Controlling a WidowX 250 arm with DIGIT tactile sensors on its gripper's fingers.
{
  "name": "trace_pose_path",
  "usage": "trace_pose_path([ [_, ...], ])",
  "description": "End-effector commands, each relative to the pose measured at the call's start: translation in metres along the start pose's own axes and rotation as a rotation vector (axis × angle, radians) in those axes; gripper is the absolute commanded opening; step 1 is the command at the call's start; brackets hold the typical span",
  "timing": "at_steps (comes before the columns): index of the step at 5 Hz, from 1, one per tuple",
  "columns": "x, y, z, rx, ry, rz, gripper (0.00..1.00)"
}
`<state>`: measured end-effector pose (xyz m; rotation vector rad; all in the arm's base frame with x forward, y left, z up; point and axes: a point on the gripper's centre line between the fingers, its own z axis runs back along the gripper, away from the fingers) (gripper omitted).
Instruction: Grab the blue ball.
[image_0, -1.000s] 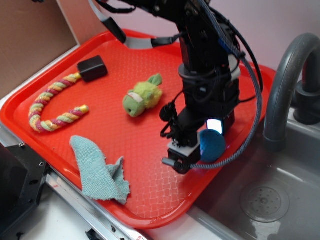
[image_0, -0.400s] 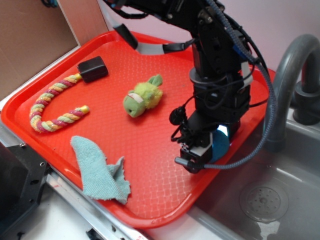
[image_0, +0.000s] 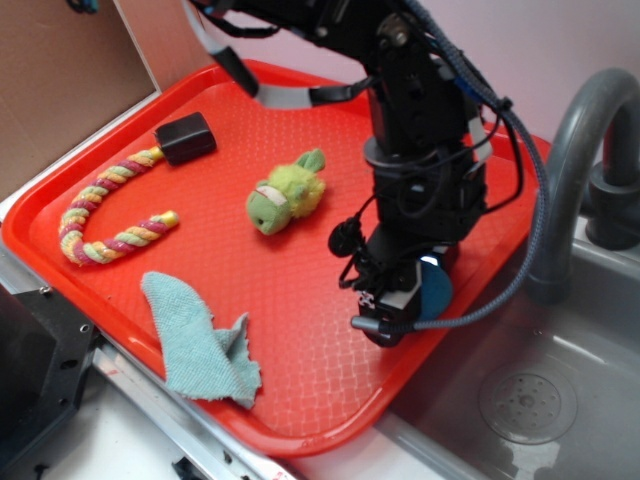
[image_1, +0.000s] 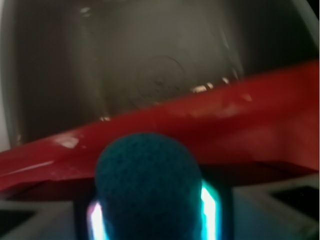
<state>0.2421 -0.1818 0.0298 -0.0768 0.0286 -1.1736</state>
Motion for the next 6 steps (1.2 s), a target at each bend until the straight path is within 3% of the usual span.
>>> trace_pose_path([
  [1,-0.030,-0.015,0.086,0.119,0.100,0.495,0.00],
  [3,-0.113,-0.025,0.138,-0.034,-0.039,0.988,0.00],
  [4,-0.141,-0.034,0.151,-0.045,-0.041,1.118,0.00],
  [5,-0.163,-0.040,0.156,-0.013,-0.030,1.234,0.00],
  [6,-0.160,-0.031,0.150,-0.023,0.042,1.122,0.00],
])
